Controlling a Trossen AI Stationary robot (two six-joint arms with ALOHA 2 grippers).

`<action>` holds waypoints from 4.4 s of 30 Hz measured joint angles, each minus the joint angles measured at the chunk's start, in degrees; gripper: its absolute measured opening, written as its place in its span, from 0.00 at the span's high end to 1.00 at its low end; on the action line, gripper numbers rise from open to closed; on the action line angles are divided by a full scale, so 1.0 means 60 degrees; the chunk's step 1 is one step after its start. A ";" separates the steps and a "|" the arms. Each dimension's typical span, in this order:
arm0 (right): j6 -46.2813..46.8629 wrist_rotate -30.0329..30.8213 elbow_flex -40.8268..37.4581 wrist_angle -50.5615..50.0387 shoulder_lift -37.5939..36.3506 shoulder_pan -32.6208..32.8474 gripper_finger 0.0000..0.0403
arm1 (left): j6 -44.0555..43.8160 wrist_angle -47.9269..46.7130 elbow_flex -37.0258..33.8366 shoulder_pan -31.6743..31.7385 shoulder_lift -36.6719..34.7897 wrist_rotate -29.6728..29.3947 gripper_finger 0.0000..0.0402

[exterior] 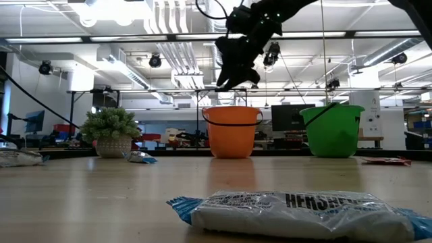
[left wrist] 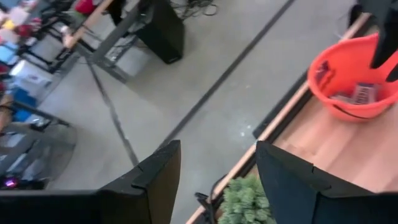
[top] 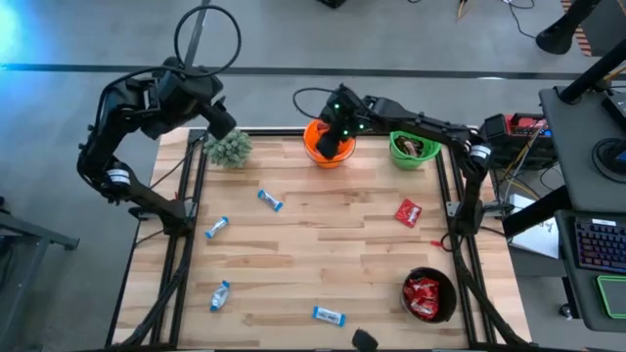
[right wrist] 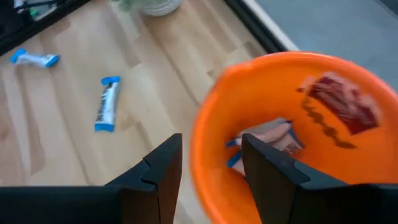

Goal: Organize candy in baskets
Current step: Put the white chocolate into the orange bucket

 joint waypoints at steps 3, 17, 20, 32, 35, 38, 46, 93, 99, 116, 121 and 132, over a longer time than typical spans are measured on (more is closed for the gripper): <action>-0.0227 0.0001 0.0000 0.0008 0.0000 0.0335 0.61 | 0.0027 -0.0002 -0.0001 0.0000 0.0000 0.0325 0.52; 0.1105 0.0000 0.0000 0.1245 0.0000 0.1338 0.61 | 0.0881 -0.0077 -0.0009 0.0000 -0.0018 0.2383 0.52; 0.1151 0.0000 0.0000 0.1195 0.0000 0.1472 0.62 | 0.1612 -0.0078 -0.0011 0.0000 -0.0047 0.2566 0.52; 0.2421 0.0010 -0.0004 0.0339 -0.0524 0.1849 0.62 | 0.3537 -0.0078 -0.0206 0.0098 -0.0023 0.4490 0.48; 0.2618 0.0004 -0.0004 0.0377 -0.0875 0.1995 0.62 | 0.3789 -0.0076 -0.0532 0.0134 -0.0025 0.4693 0.48; 0.2824 0.0004 -0.0004 0.0457 -0.1197 0.2108 0.62 | 0.4037 -0.0070 -0.1076 0.0179 -0.0058 0.4937 0.50; 0.2906 0.0022 -0.0004 0.0421 -0.1967 0.2417 0.62 | 0.4320 -0.0063 -0.3467 0.0324 -0.0215 0.5519 0.55; 0.2302 0.0036 -0.0007 -0.0503 -0.3661 0.2457 0.62 | 0.5309 0.4180 -0.8936 0.0372 0.2659 0.7925 0.52; 0.2298 0.0029 -0.0007 -0.0525 -0.3661 0.2457 0.62 | 0.5368 0.4037 -0.8943 0.0375 0.3164 0.8136 0.52; 0.2404 0.0006 -0.0007 -0.0589 -0.3661 0.2457 0.62 | 0.5461 0.4144 -0.8950 0.0470 0.3334 0.8518 0.52; 0.2404 0.0007 -0.0007 -0.0586 -0.3661 0.2457 0.62 | 0.5358 0.4113 -0.8958 0.0557 0.3111 0.8308 0.52; 0.2400 0.0011 -0.0007 -0.0583 -0.3661 0.2457 0.62 | 0.2808 0.4033 -0.8987 0.1424 0.2183 0.8319 0.52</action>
